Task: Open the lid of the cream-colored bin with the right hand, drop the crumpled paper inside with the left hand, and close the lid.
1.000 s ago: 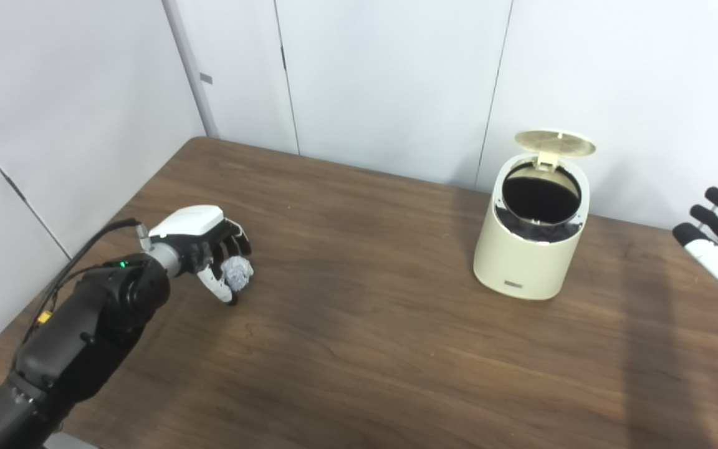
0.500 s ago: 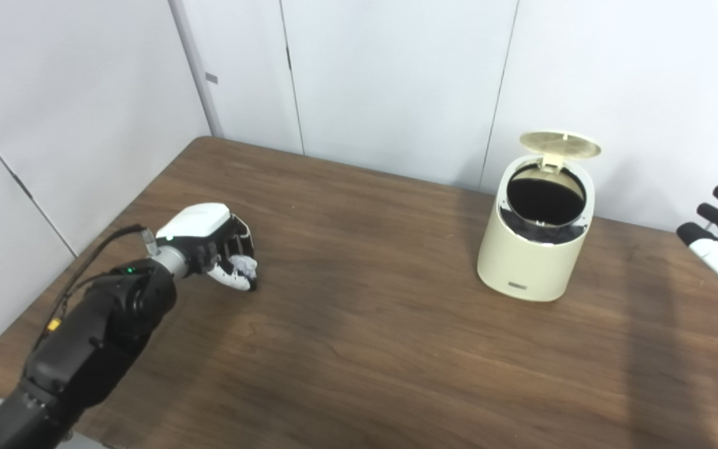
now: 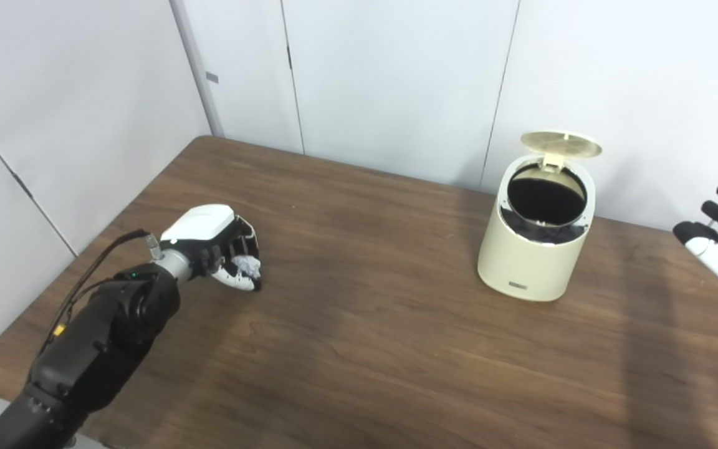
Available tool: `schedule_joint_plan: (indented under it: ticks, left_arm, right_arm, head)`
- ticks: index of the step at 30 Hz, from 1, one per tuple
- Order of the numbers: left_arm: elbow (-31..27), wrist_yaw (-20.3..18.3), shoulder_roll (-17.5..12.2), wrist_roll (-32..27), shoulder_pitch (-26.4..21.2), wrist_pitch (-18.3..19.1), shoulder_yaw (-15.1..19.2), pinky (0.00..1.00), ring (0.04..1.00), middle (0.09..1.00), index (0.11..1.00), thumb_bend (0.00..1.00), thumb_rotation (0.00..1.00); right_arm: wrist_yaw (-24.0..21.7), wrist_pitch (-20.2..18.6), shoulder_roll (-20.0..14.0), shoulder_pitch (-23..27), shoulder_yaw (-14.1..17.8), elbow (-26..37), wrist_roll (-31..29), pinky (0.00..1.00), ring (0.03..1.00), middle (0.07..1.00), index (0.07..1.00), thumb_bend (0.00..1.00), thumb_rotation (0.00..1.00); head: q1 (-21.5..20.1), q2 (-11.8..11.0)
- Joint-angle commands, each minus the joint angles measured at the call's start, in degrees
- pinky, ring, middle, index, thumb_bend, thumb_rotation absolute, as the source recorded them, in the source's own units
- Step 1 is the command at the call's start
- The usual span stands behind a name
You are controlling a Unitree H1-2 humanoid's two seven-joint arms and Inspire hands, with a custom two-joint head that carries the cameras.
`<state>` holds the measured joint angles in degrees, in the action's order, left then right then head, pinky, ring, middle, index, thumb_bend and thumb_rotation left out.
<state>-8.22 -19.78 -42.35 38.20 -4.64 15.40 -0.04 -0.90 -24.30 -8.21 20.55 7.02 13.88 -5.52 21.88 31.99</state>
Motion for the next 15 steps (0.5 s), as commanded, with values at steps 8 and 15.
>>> schedule_joint_plan:
  ticks: [8, 15]
  left_arm:
    - [-8.2, 4.2, 1.2, -0.5, -2.2, -4.3, 2.6, 0.37, 0.385, 0.460, 0.540, 0.50, 0.00]
    - [-13.1, 1.5, 2.9, 0.3, -6.7, -5.2, 0.8, 0.35, 0.387, 0.467, 0.536, 0.50, 0.00]
  right_arm:
    - [0.6, 1.7, 0.3, 2.8, -0.1, 1.6, 0.2, 0.90, 0.921, 0.947, 0.942, 0.48, 0.14]
    - [0.8, 1.4, 0.5, 3.2, -0.6, 1.2, 0.4, 0.91, 0.935, 0.958, 0.951, 0.47, 0.13]
  head:
    - [-0.5, 0.0]
    - [-1.5, -0.1]
